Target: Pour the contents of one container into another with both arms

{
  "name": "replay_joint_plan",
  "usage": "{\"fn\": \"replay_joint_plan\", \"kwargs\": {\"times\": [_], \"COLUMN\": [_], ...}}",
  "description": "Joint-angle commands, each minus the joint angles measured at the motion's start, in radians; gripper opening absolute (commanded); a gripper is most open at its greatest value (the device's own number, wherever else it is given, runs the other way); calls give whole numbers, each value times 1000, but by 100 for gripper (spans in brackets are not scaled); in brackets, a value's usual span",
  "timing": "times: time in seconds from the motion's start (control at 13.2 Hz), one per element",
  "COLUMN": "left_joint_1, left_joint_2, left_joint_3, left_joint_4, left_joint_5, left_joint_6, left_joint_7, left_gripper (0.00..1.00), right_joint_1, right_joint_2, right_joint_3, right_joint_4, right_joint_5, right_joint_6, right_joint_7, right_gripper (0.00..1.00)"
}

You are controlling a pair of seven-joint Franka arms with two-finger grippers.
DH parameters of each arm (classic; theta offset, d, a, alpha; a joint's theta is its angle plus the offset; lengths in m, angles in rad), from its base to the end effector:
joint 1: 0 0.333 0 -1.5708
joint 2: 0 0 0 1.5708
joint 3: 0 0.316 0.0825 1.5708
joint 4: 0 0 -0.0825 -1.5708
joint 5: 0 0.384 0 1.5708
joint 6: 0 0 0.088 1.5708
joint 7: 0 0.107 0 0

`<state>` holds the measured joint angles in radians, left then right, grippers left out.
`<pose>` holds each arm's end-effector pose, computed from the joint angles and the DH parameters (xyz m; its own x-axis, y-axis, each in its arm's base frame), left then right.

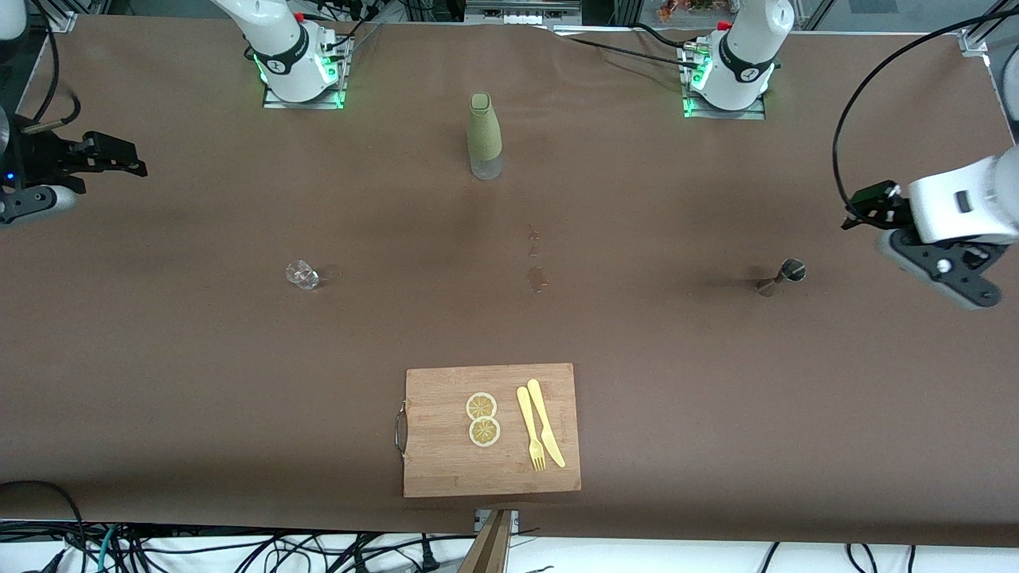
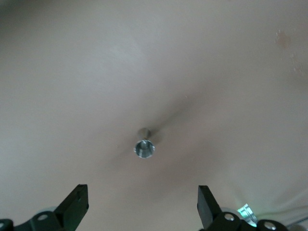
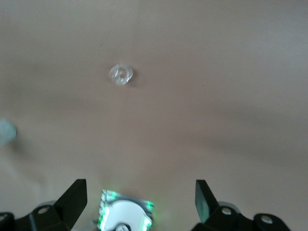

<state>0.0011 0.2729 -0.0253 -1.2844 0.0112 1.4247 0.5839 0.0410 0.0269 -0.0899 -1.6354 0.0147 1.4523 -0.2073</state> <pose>0.6204 -0.0114 0.5851 0.8141 -0.5698 -0.1127 -0.5656 -0.8218 0.0692 0.5441 -0.0243 0.5708 0.9664 0.1600 -0.2014 0.1520 -0.9869 -0.0549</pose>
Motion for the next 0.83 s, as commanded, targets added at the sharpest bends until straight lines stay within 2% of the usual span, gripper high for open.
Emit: {"fn": "replay_joint_plan", "kwargs": {"times": [0.0,0.15,0.38,0.61,0.76], "left_joint_1": [5,5,5,5,14], "left_joint_2": [-6,-24,-34,-38,-38], "left_joint_3": [-7,-13,-21,-27,-42], "left_joint_4": [77,82,85,85,85], "left_joint_5": [30,21,15,13,-57], "left_joint_6": [-20,-35,-145,-168,-181], "left_joint_7": [-88,-273,-490,-538,-597], "left_gripper": [100,100,100,100,100], "right_joint_1": [-67,-70,-72,-70,-69], "right_joint_2": [-82,-84,-81,-81,-84], "right_joint_3": [73,75,75,75,71], "right_joint_4": [-89,-87,-84,-81,-70], "right_joint_5": [-18,-21,-16,-16,-13], "right_joint_6": [65,71,111,115,118], "right_joint_7": [187,192,189,184,187], "right_gripper": [100,100,100,100,100]}}
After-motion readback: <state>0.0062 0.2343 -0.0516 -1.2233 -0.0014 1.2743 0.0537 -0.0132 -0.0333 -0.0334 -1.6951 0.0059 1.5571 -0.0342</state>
